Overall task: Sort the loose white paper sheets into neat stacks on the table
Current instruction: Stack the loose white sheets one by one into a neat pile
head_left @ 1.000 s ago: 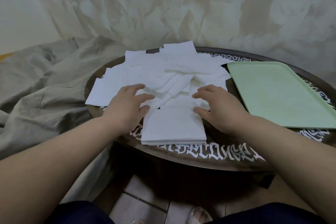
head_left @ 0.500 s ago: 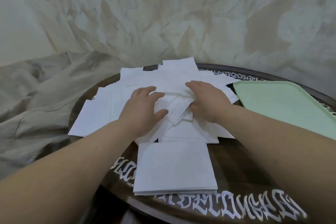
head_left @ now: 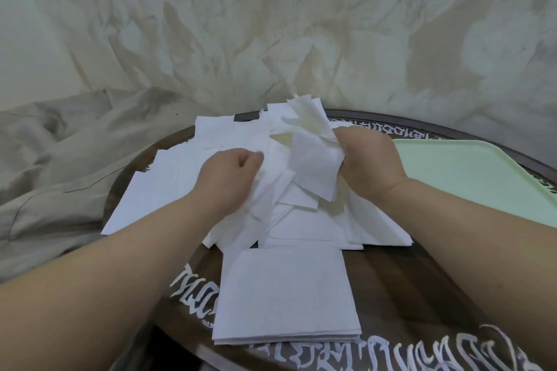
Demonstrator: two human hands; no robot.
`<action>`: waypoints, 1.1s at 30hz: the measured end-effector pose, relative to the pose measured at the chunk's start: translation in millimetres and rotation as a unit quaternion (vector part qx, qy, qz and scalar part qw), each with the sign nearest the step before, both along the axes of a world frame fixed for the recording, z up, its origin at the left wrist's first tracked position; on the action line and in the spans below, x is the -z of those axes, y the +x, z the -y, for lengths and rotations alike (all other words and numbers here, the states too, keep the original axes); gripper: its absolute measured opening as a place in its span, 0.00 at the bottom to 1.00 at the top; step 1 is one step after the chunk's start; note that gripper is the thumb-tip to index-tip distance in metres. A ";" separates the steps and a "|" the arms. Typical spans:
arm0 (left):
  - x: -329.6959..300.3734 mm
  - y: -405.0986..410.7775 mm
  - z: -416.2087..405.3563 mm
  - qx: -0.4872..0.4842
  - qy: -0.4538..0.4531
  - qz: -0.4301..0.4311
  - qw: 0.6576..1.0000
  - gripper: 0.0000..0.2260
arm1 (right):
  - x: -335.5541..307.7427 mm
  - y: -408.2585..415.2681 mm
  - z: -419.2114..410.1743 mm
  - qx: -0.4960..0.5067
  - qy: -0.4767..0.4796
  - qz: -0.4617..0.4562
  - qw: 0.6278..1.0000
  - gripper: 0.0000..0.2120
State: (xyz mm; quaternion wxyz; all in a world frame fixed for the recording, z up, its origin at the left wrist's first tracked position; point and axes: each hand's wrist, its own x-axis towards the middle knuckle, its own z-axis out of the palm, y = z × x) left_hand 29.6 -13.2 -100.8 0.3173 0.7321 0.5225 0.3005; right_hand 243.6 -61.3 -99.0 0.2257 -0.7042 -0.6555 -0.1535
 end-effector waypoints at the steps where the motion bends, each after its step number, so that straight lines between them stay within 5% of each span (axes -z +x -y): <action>1: -7.8 6.4 2.6 -0.012 -0.105 0.109 0.988 0.18 | 2.7 -1.3 2.8 -0.036 0.041 -0.010 0.998 0.10; 4: -28.5 20.3 11.9 0.072 -0.376 0.302 0.873 0.33 | 6.5 -13.3 12.9 -0.157 0.079 0.009 0.984 0.21; 6: -35.3 26.0 18.7 0.138 -0.408 0.329 0.840 0.33 | 8.4 -24.2 18.8 -0.224 0.035 0.025 0.974 0.27; 10: -38.2 24.1 28.6 0.060 -0.348 0.364 0.862 0.13 | 0.8 -36.6 31.3 -0.271 0.008 0.051 0.961 0.20; 15: -39.7 -8.8 37.8 0.032 -0.292 0.365 0.883 0.13 | -13.6 -45.7 58.1 -0.251 0.073 0.010 0.965 0.21; 19: -52.8 -38.4 60.1 0.093 -0.284 0.352 0.887 0.16 | -40.4 -52.3 80.2 -0.159 0.151 -0.199 0.955 0.18; 23: -59.1 -59.9 87.9 0.122 -0.269 0.324 0.899 0.15 | -63.6 -66.7 100.6 -0.118 0.087 -0.384 0.912 0.18; 26: -58.7 -68.1 105.9 0.095 -0.249 0.317 0.910 0.14 | -63.4 -86.1 114.7 -0.149 0.058 -0.339 0.927 0.18; 33: -44.6 -73.1 126.6 0.022 -0.209 0.323 0.923 0.08 | -40.2 -105.0 129.4 -0.116 0.228 -0.141 0.956 0.22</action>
